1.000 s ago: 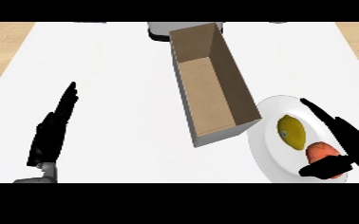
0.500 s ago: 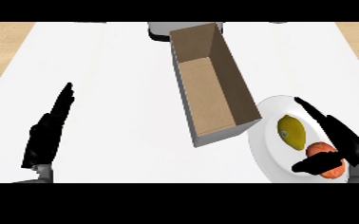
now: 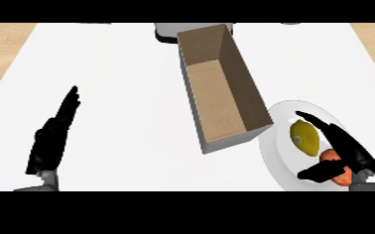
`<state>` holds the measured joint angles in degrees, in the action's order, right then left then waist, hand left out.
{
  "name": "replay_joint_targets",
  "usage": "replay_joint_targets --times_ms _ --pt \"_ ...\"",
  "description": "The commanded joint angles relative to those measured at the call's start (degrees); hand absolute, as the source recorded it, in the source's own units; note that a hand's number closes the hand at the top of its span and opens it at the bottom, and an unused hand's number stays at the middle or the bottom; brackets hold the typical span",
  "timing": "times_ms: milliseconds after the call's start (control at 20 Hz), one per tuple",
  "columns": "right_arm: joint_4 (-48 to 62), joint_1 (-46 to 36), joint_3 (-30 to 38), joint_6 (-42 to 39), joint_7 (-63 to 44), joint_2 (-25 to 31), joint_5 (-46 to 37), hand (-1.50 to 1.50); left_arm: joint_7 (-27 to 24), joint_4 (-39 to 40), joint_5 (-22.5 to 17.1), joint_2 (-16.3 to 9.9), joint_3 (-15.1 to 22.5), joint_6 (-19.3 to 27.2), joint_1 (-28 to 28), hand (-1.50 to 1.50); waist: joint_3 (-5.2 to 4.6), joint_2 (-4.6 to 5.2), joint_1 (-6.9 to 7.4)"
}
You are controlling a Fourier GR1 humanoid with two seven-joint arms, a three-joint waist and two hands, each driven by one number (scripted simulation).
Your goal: Pick the lemon from the plate and place it in the cardboard box
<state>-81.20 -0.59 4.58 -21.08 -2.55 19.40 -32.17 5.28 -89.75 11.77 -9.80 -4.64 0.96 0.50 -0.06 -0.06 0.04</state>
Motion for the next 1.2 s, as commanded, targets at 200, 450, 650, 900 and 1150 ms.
replay_joint_targets --times_ms 200,450,650,900,1150 --pt "-3.45 0.76 -0.62 7.23 -0.34 -2.23 -5.81 1.50 -1.04 2.70 1.79 1.97 0.06 1.84 -1.50 0.00 0.05 0.02 -0.23" --pt "1.58 -4.35 1.21 12.99 2.49 -2.00 -8.67 1.50 0.22 -2.31 -0.95 -0.49 -1.80 -1.69 1.07 0.00 0.07 0.03 0.20" --pt "-8.57 8.11 -1.23 15.67 -9.87 0.04 -19.42 1.50 -1.70 -0.65 0.88 0.39 -0.68 -0.27 2.78 0.00 -0.07 -0.24 -1.09" --pt "-23.05 17.16 -6.00 16.76 -22.76 -3.10 -29.76 1.50 0.09 0.22 1.36 0.64 -0.30 -0.14 0.24 0.00 -0.04 -0.18 -1.34" --pt "-38.52 23.26 -9.16 13.36 -29.44 -4.06 -35.71 1.50 0.45 -1.45 0.48 0.43 -0.74 -1.04 1.00 0.00 0.02 -0.12 -0.67"
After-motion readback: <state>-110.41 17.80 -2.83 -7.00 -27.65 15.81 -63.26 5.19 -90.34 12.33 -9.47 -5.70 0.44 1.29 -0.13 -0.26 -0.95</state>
